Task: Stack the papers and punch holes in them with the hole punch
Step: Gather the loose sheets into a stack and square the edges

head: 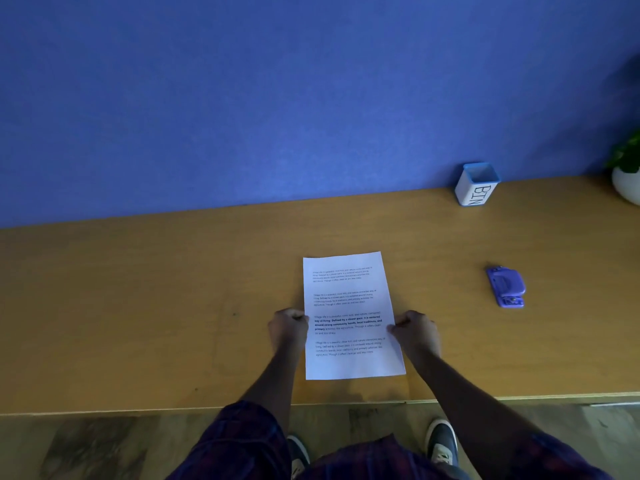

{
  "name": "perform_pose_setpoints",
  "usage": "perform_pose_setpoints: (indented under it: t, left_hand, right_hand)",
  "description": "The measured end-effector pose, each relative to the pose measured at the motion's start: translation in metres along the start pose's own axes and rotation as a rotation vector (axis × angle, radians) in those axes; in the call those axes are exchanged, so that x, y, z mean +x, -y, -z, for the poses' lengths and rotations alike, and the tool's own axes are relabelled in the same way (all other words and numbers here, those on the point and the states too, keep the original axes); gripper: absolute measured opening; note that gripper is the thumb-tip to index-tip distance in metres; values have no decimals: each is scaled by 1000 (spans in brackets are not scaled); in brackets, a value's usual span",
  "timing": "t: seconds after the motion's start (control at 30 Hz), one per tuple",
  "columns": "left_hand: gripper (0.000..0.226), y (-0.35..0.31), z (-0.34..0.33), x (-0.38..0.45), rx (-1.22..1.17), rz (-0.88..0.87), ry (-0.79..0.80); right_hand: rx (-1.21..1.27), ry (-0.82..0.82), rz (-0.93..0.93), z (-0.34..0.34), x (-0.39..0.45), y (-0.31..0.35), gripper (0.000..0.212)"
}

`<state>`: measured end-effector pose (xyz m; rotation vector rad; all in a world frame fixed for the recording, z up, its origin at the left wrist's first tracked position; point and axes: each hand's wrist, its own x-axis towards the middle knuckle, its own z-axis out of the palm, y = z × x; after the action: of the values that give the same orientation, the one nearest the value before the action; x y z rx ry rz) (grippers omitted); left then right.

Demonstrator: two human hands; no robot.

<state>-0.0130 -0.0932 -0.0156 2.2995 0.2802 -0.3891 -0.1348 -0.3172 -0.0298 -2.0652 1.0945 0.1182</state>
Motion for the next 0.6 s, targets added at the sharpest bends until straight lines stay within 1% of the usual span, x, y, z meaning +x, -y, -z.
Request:
perform_pose_setpoints:
  t: [0.13,0.3,0.43,0.6]
  left_hand:
    - [13,1,-3,1,42,24,8]
    - [9,2,-6,1,33,58,-5]
    - [6,1,-9,2,73,59,-13]
    - [10,-1,-11,1,67,76,-31]
  right_hand:
    - [-64,-13,20,1,-1,1,12]
    - [-124,-51,45,3,1,-1,19]
    - [-134,-41,21,5,2,-2,22]
    - [-147,-6,-25,9,7,-2,30]
